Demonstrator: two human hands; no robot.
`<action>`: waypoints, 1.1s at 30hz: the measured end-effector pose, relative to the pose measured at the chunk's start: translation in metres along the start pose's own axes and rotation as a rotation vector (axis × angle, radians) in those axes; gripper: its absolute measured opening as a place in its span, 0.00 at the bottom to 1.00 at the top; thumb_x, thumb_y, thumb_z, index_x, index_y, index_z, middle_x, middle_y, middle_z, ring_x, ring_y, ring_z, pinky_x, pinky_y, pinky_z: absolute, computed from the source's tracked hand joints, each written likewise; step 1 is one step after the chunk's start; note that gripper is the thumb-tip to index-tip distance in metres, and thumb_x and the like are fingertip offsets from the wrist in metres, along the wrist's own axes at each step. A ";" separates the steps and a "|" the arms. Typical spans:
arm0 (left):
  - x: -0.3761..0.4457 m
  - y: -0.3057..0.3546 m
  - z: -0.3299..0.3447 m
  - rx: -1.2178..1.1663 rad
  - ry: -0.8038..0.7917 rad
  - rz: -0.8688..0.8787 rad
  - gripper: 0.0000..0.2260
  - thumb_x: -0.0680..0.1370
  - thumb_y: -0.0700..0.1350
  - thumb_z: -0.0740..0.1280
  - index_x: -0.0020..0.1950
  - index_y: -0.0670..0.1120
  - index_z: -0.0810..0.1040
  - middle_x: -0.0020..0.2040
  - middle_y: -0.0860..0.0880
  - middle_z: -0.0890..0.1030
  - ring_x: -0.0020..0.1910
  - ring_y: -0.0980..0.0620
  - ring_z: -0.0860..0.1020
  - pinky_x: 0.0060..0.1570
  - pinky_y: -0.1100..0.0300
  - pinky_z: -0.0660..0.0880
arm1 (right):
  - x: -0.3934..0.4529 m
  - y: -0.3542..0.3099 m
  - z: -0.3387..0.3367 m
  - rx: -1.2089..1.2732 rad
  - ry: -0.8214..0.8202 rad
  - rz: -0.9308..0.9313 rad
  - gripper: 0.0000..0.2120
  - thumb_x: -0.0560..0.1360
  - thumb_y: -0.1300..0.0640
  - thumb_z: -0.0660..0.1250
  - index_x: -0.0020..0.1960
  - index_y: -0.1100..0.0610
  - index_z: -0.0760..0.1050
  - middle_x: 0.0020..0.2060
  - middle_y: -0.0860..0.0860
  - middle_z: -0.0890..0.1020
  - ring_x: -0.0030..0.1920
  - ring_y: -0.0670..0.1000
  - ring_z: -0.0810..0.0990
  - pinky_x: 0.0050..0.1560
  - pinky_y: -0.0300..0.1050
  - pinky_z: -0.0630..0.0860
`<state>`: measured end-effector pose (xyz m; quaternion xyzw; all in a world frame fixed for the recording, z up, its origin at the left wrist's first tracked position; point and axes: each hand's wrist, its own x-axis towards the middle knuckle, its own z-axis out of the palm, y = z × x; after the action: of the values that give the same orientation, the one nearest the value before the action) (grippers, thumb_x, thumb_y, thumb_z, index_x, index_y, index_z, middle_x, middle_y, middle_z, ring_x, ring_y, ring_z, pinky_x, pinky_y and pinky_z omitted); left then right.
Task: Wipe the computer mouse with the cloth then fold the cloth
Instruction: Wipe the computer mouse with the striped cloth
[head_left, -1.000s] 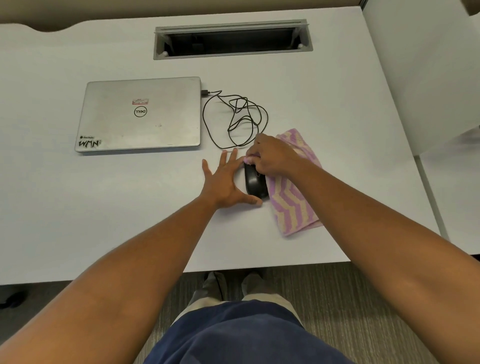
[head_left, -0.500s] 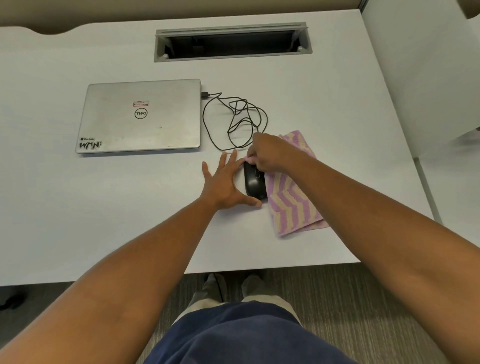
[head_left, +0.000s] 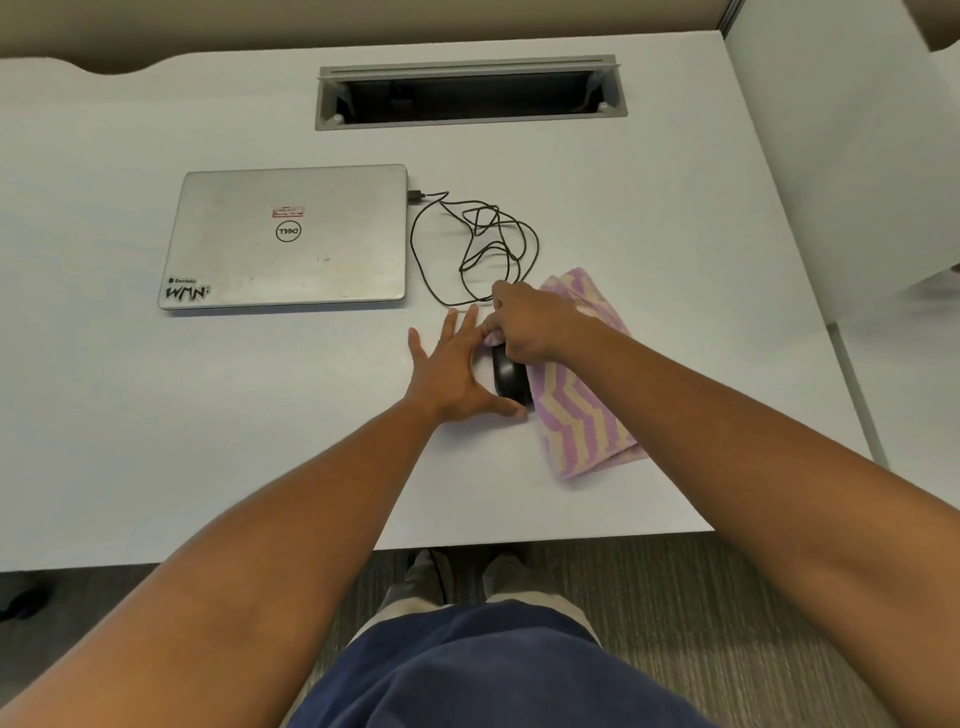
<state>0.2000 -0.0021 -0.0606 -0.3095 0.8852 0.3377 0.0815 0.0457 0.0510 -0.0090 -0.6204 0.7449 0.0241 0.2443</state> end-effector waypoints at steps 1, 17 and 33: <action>0.000 0.000 0.000 0.000 -0.001 -0.002 0.60 0.57 0.72 0.77 0.81 0.61 0.50 0.83 0.54 0.48 0.81 0.54 0.39 0.73 0.34 0.31 | -0.002 -0.002 0.001 -0.023 -0.009 -0.026 0.09 0.77 0.54 0.65 0.56 0.51 0.79 0.51 0.51 0.69 0.52 0.53 0.70 0.42 0.48 0.68; 0.002 -0.002 0.002 0.021 0.005 0.003 0.60 0.57 0.73 0.76 0.81 0.59 0.52 0.83 0.55 0.51 0.81 0.54 0.39 0.72 0.34 0.31 | -0.008 -0.015 -0.021 0.131 -0.078 -0.048 0.07 0.69 0.53 0.75 0.46 0.51 0.86 0.38 0.45 0.81 0.41 0.48 0.80 0.41 0.41 0.74; 0.003 -0.004 0.003 0.050 -0.008 -0.005 0.60 0.57 0.75 0.75 0.82 0.58 0.51 0.83 0.53 0.46 0.81 0.52 0.38 0.72 0.34 0.31 | -0.006 0.031 -0.011 0.352 0.070 0.221 0.13 0.74 0.49 0.70 0.54 0.55 0.83 0.53 0.50 0.84 0.57 0.51 0.79 0.55 0.43 0.74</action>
<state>0.1994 -0.0039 -0.0658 -0.3082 0.8922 0.3167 0.0937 0.0140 0.0603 -0.0051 -0.4831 0.8092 -0.1013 0.3187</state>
